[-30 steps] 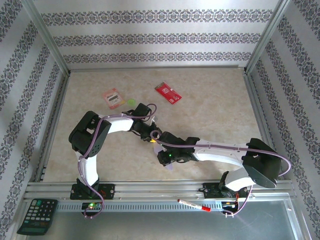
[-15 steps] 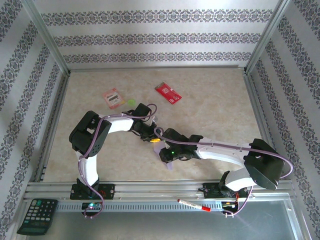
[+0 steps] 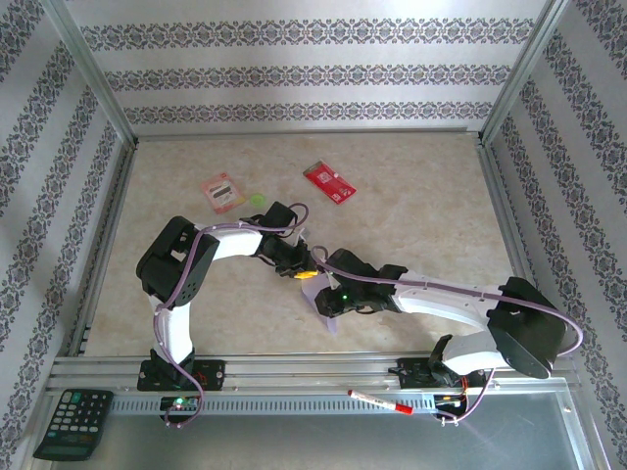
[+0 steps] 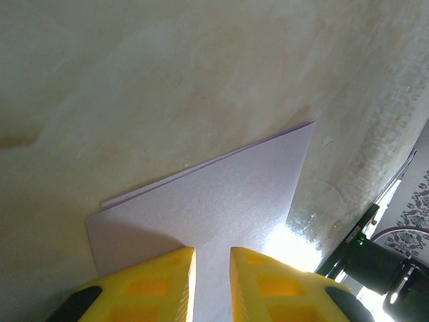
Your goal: Fold a paper plane with a square sheet of paper (pick it up from the middle)
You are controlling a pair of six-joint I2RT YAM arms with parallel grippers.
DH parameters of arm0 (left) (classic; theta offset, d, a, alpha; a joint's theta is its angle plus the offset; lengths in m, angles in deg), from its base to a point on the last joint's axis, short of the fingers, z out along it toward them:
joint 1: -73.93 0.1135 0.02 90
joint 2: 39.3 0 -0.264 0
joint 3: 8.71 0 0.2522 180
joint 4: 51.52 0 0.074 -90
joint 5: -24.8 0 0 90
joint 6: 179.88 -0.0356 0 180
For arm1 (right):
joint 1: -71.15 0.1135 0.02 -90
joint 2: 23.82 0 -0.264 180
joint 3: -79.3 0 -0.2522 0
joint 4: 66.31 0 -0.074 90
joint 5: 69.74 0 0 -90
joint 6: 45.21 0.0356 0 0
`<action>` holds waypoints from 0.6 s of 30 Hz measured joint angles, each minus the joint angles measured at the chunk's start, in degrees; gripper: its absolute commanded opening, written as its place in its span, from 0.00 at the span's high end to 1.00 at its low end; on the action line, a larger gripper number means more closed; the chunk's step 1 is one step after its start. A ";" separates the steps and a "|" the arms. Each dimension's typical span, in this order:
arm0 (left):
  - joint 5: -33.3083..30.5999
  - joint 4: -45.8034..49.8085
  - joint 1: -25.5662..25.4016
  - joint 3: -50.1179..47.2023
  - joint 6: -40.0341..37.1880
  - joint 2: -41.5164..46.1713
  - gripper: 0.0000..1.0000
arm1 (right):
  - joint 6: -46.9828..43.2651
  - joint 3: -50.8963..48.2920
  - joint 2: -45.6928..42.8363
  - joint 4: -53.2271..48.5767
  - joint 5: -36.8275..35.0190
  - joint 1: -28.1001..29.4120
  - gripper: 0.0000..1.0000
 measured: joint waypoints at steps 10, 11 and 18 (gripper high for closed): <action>0.24 0.59 0.00 0.44 -0.24 -0.31 0.80 | -0.76 -0.15 1.31 0.74 0.96 -3.04 0.96; 0.24 0.59 0.00 0.44 -0.31 -0.31 0.80 | -0.96 -0.15 1.86 0.76 1.07 -3.56 0.96; 0.24 0.66 0.00 0.44 -0.48 -0.31 0.80 | -2.45 -0.15 4.66 0.76 2.01 -5.57 0.95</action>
